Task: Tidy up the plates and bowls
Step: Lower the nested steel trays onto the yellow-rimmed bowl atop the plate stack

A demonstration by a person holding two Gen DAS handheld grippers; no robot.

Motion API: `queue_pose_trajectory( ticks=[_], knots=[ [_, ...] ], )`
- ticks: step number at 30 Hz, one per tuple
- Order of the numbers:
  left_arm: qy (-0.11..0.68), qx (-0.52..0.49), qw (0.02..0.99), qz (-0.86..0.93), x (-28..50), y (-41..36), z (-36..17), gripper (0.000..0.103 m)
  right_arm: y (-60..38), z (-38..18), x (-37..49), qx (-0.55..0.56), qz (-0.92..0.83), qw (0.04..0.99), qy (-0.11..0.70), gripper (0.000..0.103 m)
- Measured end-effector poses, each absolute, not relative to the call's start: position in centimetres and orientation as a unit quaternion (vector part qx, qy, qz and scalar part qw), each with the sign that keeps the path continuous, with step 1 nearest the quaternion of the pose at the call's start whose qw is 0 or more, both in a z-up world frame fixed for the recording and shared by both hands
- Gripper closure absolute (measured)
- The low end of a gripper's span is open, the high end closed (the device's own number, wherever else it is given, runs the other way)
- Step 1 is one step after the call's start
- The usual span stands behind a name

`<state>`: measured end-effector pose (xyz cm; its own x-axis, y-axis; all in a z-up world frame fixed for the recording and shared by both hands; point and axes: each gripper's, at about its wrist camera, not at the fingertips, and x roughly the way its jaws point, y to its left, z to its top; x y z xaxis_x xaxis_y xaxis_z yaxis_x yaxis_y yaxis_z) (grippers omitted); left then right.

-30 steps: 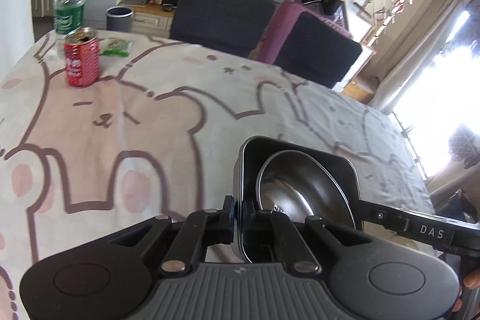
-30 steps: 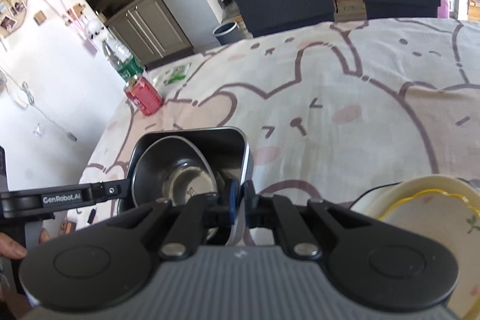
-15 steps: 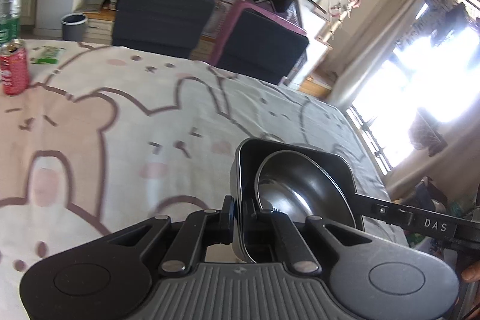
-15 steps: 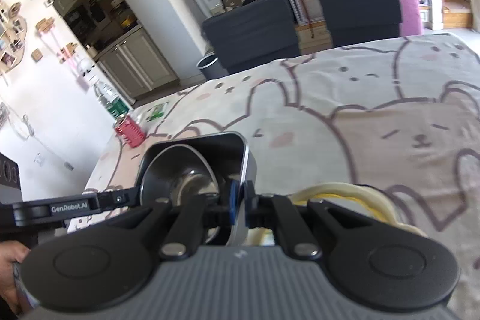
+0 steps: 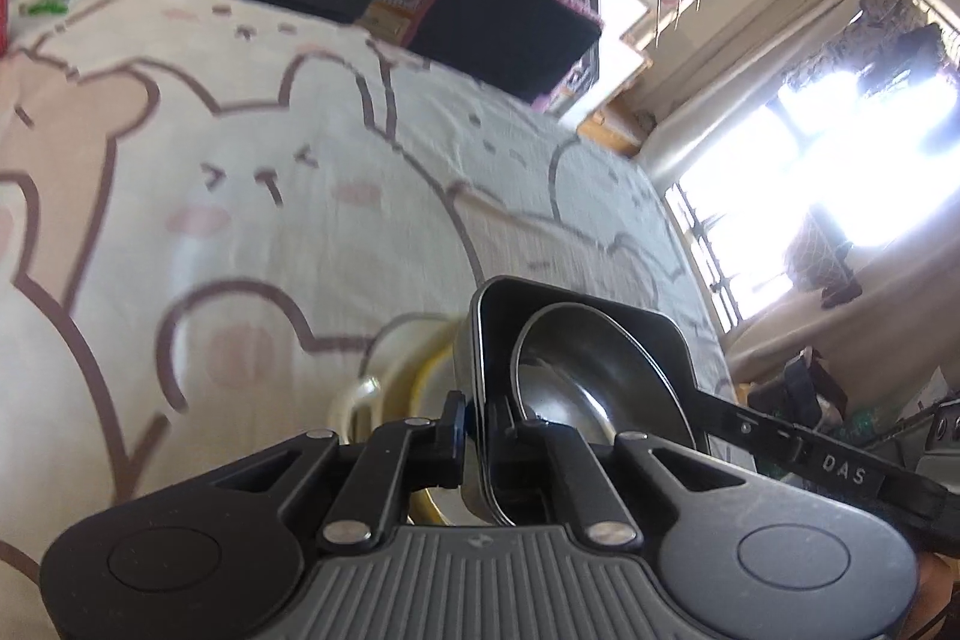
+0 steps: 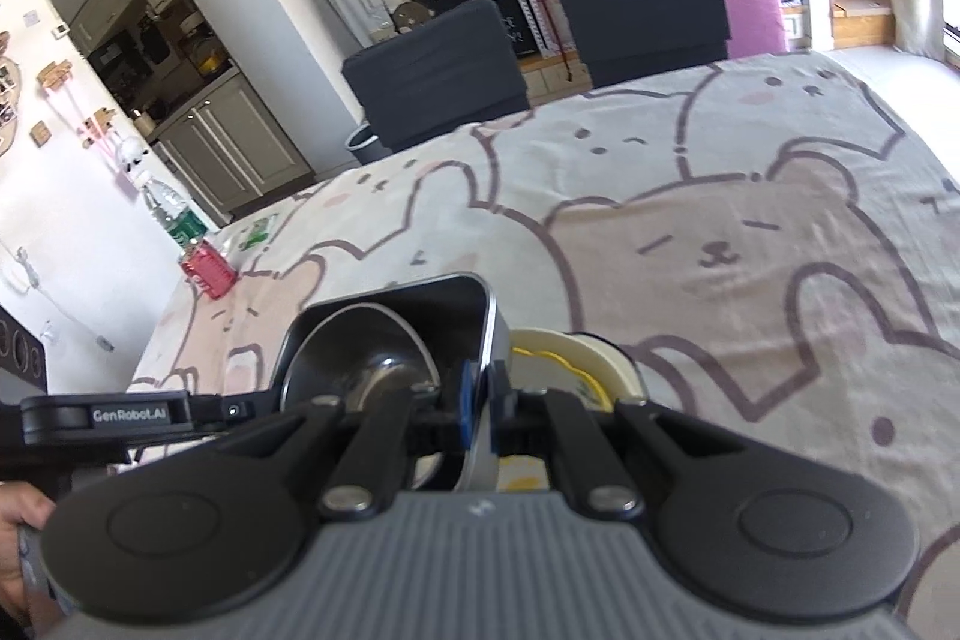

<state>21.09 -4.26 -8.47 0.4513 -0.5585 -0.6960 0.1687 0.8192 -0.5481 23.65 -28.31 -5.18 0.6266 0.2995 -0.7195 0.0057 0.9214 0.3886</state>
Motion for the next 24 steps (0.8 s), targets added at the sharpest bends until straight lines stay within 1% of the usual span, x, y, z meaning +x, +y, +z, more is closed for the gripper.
queue_pose_trajectory(
  ticks=[5, 24],
  knots=[
    [0.498, -0.195, 0.817, -0.215, 21.5, -5.7, -9.8, 0.097, -28.8, -6.1, 23.8, 0.174, 0.057, 0.878, 0.443, 0.097],
    [0.518, -0.196, 0.808, -0.2, 22.1, -5.8, -11.0, 0.097, -28.8, -8.1, 24.9, 0.159, 0.042, 0.858, 0.487, 0.097]
  ],
)
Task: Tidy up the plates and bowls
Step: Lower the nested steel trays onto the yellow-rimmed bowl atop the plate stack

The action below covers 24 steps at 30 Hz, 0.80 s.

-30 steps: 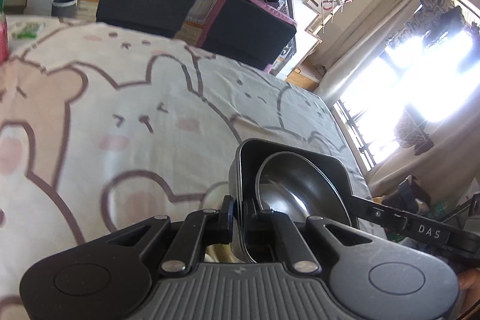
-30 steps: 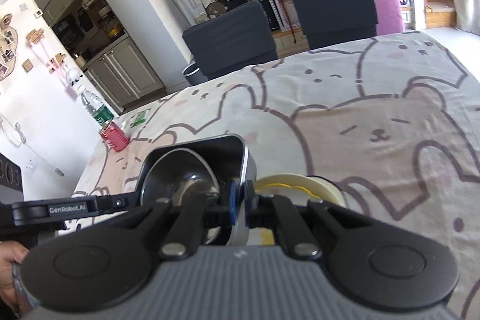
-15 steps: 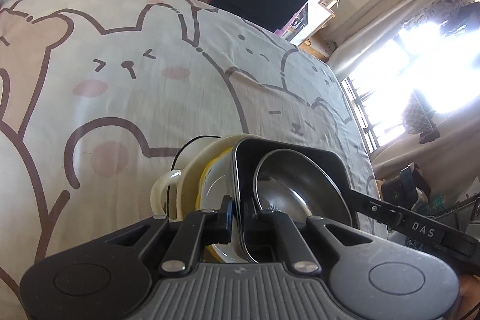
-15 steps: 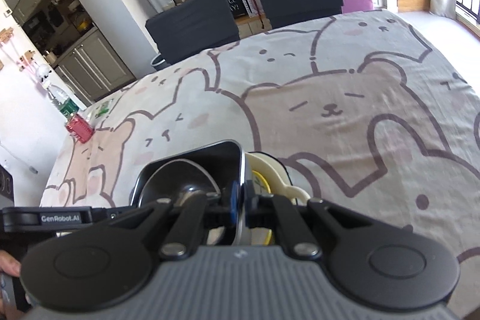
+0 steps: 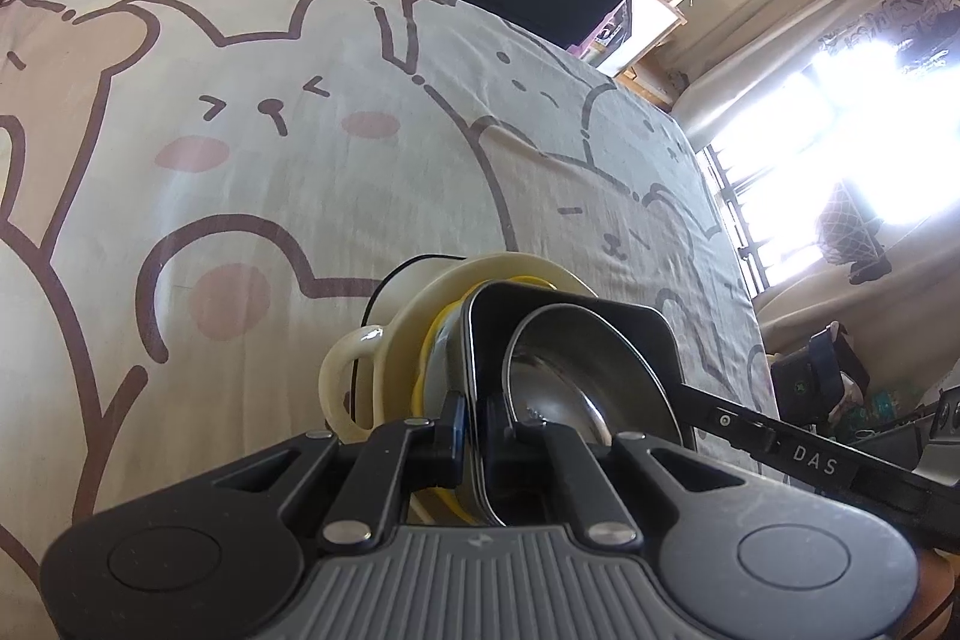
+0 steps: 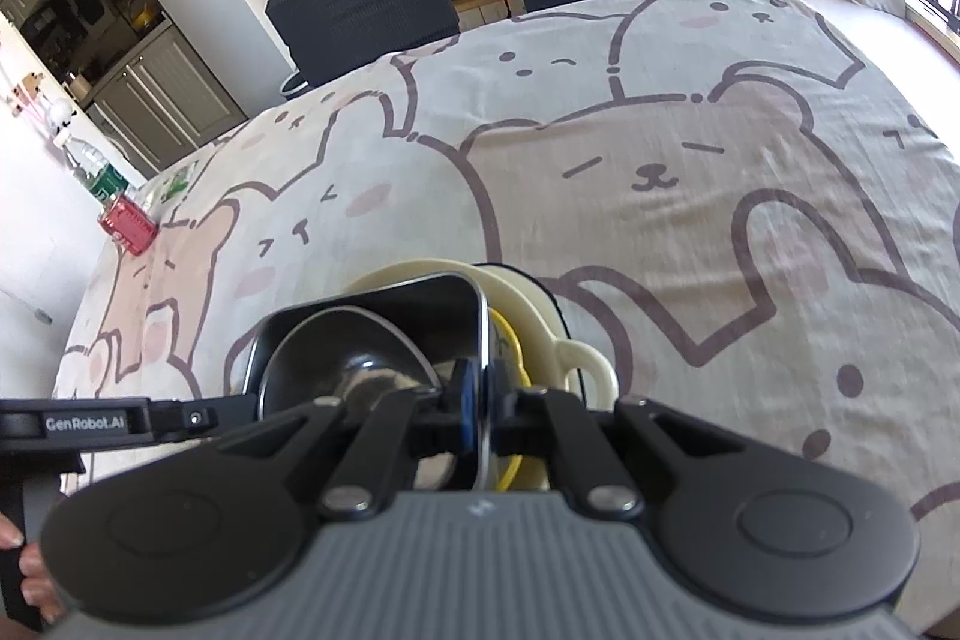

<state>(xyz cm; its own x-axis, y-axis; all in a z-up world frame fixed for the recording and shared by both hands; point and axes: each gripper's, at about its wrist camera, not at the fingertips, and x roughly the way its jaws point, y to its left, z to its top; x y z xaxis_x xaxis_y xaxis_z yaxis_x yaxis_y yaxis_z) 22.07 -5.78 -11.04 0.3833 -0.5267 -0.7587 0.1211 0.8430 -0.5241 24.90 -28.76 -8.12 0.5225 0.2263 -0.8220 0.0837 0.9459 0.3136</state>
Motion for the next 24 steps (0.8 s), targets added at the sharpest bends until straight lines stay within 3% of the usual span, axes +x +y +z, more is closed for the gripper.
queue_pose_trajectory(
  ticks=[24],
  knots=[
    [0.519, -0.188, 0.808, -0.205, 22.32, -5.86, -11.1, 0.097, -29.0, -8.87, 25.54, 0.159, 0.037, 0.849, 0.502, 0.097]
  ],
)
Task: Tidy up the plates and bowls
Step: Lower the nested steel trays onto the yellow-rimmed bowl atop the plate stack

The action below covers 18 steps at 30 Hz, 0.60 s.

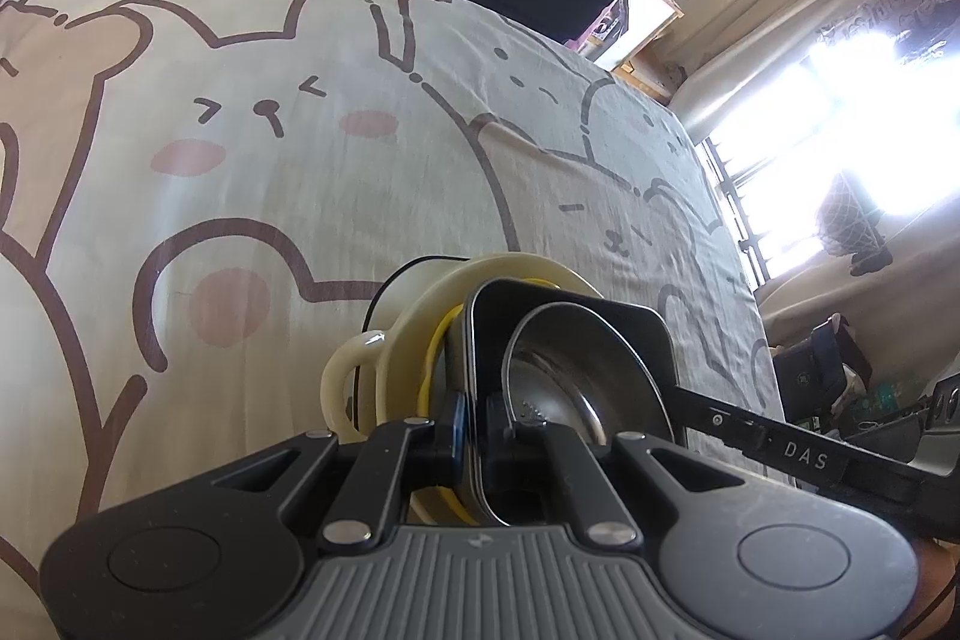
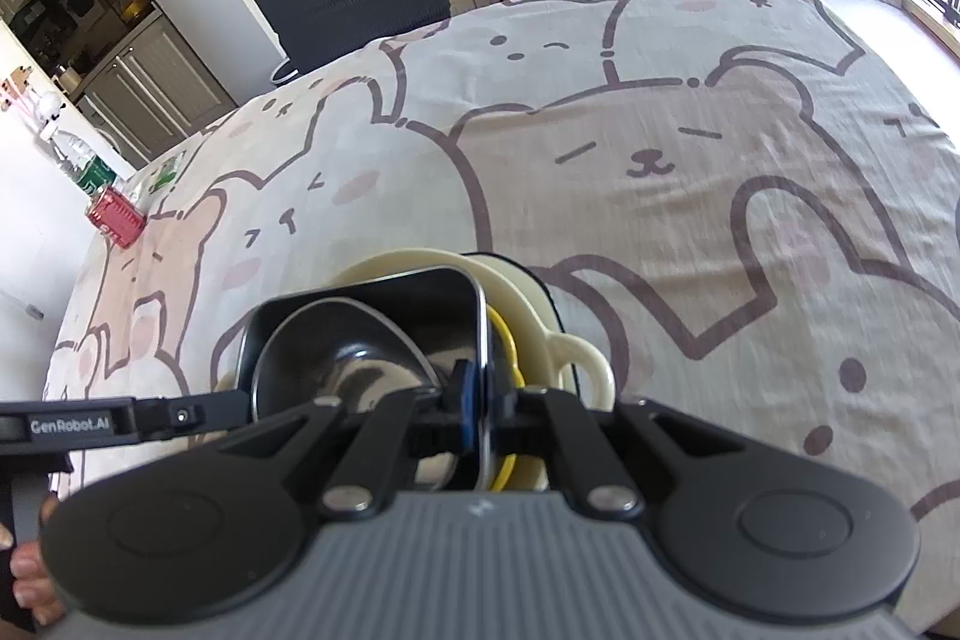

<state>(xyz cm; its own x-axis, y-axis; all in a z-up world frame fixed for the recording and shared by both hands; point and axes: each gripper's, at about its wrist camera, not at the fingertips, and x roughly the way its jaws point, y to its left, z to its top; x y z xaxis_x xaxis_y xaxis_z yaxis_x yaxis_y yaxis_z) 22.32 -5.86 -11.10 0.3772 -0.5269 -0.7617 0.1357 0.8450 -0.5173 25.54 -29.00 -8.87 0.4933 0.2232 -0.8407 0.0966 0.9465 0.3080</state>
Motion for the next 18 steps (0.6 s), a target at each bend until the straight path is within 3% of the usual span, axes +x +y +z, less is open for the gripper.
queue_pose_trajectory(
  ticks=[18],
  knots=[
    [0.52, -0.185, 0.808, -0.209, 22.33, -5.88, -11.11, 0.097, -29.03, -8.98, 25.66, 0.161, 0.036, 0.845, 0.508, 0.096]
  ],
)
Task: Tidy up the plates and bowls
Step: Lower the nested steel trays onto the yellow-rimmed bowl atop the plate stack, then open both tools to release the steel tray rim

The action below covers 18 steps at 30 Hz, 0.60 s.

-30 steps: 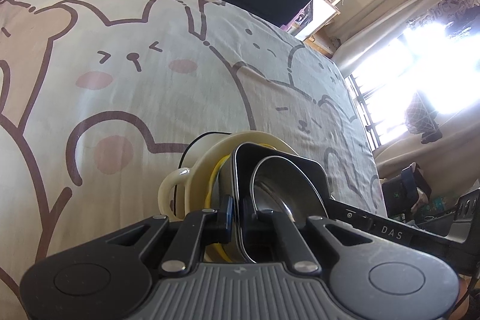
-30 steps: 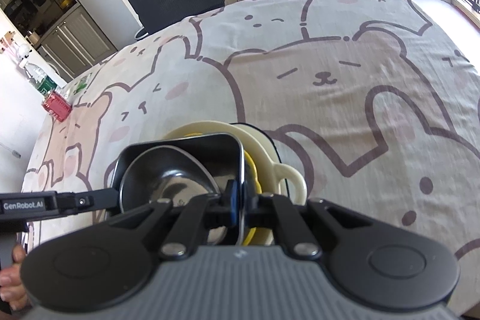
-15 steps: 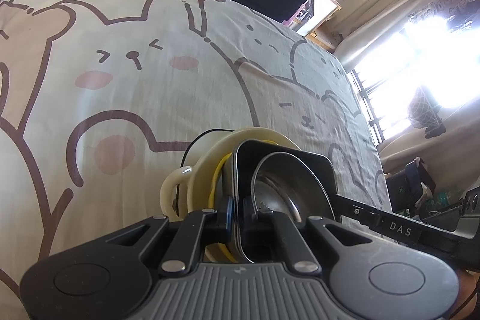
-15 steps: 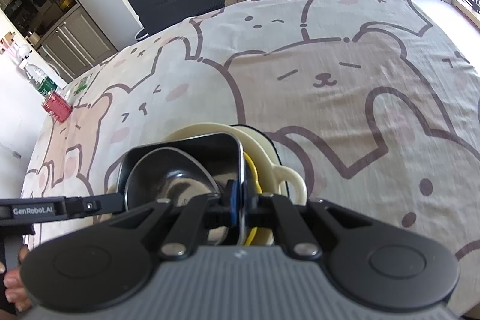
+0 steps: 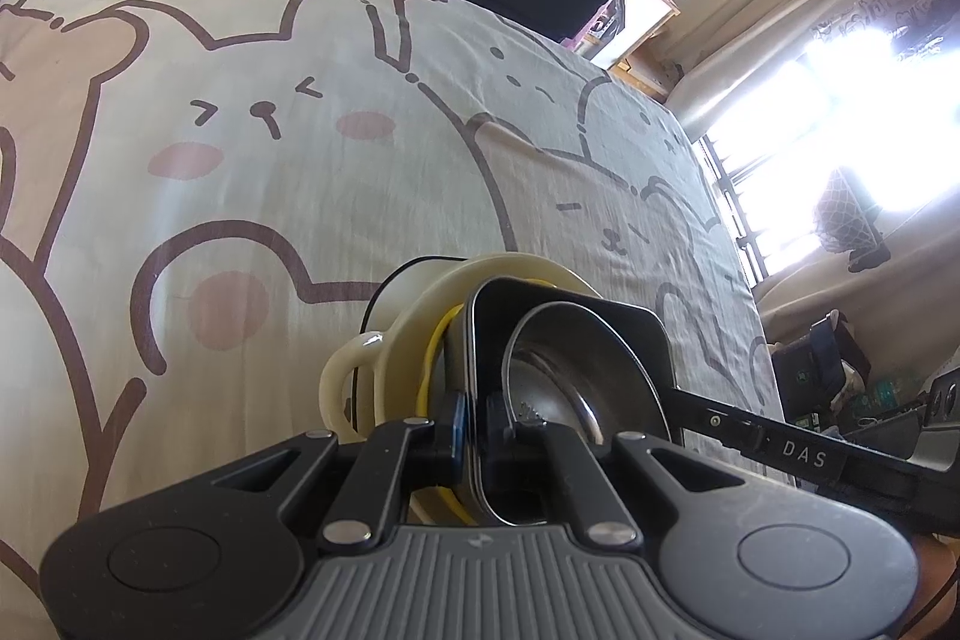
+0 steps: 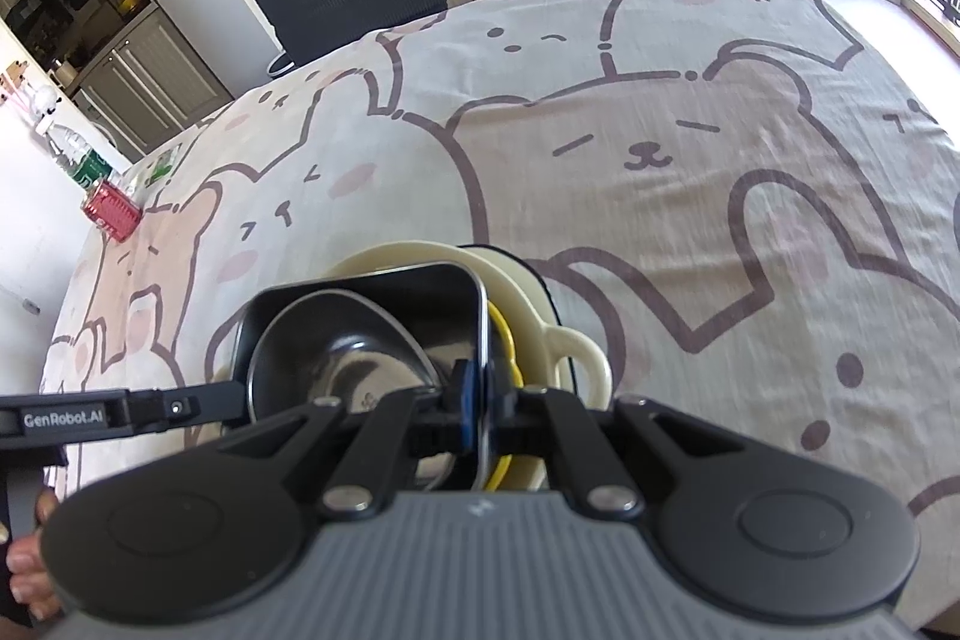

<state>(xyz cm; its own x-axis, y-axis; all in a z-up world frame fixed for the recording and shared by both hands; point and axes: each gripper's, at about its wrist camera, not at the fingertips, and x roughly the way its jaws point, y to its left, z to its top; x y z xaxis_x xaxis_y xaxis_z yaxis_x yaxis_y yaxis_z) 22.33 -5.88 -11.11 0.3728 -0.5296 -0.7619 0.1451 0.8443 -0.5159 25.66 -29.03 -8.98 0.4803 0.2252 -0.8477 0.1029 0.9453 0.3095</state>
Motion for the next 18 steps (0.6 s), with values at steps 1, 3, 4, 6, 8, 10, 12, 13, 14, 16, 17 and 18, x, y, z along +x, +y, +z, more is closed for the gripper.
queue_pose_trajectory(
  ticks=[1, 3, 4, 6, 8, 10, 12, 13, 14, 16, 17, 18],
  knots=[
    [0.52, -0.184, 0.807, -0.209, 22.4, -5.9, -11.1, 0.097, -29.1, -9.0, 25.7, 0.163, 0.037, 0.844, 0.509, 0.095],
    [0.52, -0.182, 0.807, -0.21, 22.4, -5.9, -11.1, 0.097, -29.1, -9.0, 25.6, 0.166, 0.037, 0.844, 0.509, 0.095],
    [0.521, -0.181, 0.808, -0.21, 22.4, -5.9, -11.1, 0.097, -29.1, -8.9, 25.6, 0.166, 0.037, 0.844, 0.509, 0.094],
    [0.521, -0.18, 0.808, -0.21, 22.3, -5.9, -11.0, 0.097, -29.1, -8.9, 25.6, 0.166, 0.037, 0.844, 0.509, 0.094],
    [0.521, -0.178, 0.808, -0.209, 22.3, -6.0, -10.9, 0.097, -29.1, -8.8, 25.6, 0.165, 0.036, 0.845, 0.508, 0.093],
    [0.52, -0.178, 0.809, -0.209, 22.2, -5.9, -10.9, 0.096, -29.1, -8.7, 25.5, 0.164, 0.034, 0.846, 0.507, 0.093],
    [0.518, -0.179, 0.811, -0.208, 22.2, -5.8, -10.7, 0.095, -29.3, -8.6, 25.4, 0.166, 0.033, 0.846, 0.506, 0.093],
    [0.516, -0.179, 0.812, -0.206, 22.1, -5.7, -10.7, 0.094, -29.3, -8.6, 25.4, 0.167, 0.032, 0.846, 0.505, 0.093],
    [0.514, -0.18, 0.813, -0.206, 22.1, -5.6, -10.5, 0.093, -29.4, -8.5, 25.4, 0.167, 0.031, 0.846, 0.505, 0.093],
    [0.51, -0.181, 0.815, -0.205, 22.0, -5.5, -10.3, 0.093, -29.5, -8.4, 25.3, 0.168, 0.03, 0.847, 0.504, 0.093],
    [0.509, -0.181, 0.816, -0.206, 21.9, -5.4, -10.1, 0.092, -29.5, -8.2, 25.2, 0.169, 0.029, 0.847, 0.503, 0.093],
    [0.508, -0.181, 0.816, -0.208, 21.7, -5.4, -9.9, 0.092, -29.5, -8.1, 25.1, 0.171, 0.03, 0.848, 0.501, 0.093]
  ],
)
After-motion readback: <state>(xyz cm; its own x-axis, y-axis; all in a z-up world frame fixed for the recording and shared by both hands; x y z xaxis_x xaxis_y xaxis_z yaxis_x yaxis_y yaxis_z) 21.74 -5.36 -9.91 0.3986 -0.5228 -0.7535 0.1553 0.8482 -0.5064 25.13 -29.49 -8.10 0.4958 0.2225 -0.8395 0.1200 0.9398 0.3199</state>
